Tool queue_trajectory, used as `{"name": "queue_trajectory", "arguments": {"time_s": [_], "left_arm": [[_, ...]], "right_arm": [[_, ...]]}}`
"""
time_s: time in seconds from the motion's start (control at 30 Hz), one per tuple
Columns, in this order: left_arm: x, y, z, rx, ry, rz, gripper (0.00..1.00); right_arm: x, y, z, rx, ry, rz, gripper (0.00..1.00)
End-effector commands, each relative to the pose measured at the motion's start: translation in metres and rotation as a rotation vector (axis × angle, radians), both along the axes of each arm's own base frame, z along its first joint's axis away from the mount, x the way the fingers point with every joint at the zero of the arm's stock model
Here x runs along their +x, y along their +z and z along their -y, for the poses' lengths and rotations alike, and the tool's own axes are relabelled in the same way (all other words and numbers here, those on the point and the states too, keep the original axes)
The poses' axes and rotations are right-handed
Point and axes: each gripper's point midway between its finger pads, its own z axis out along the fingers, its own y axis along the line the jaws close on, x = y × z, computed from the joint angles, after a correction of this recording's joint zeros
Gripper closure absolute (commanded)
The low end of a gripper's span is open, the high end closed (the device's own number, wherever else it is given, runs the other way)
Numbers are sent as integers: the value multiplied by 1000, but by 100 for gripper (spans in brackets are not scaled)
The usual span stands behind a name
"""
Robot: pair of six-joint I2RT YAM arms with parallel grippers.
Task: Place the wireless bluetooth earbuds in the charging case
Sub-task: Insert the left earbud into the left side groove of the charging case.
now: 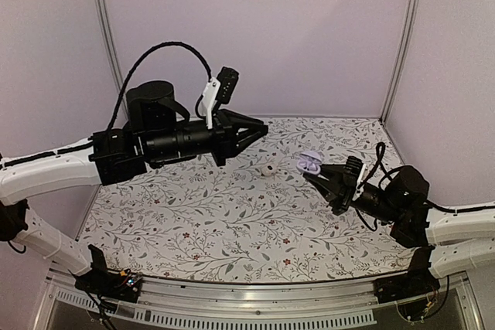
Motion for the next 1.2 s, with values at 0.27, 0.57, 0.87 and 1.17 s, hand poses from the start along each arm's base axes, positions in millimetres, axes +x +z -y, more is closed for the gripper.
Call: {"name": "queue_trajectory", "arguments": {"time_s": [0.27, 0.57, 0.87, 1.17], "left_arm": [[-11, -1, 41, -103, -42, -25, 93], [-18, -8, 60, -96, -71, -36, 93], [-21, 2, 66, -120, -71, -15, 93], [-14, 2, 73, -94, -49, 6, 93]], "right_arm": [[19, 33, 13, 108, -268, 125, 100], [17, 33, 12, 110, -266, 161, 100], [17, 34, 10, 109, -262, 169, 100], [18, 31, 7, 98, -265, 166, 100]]}}
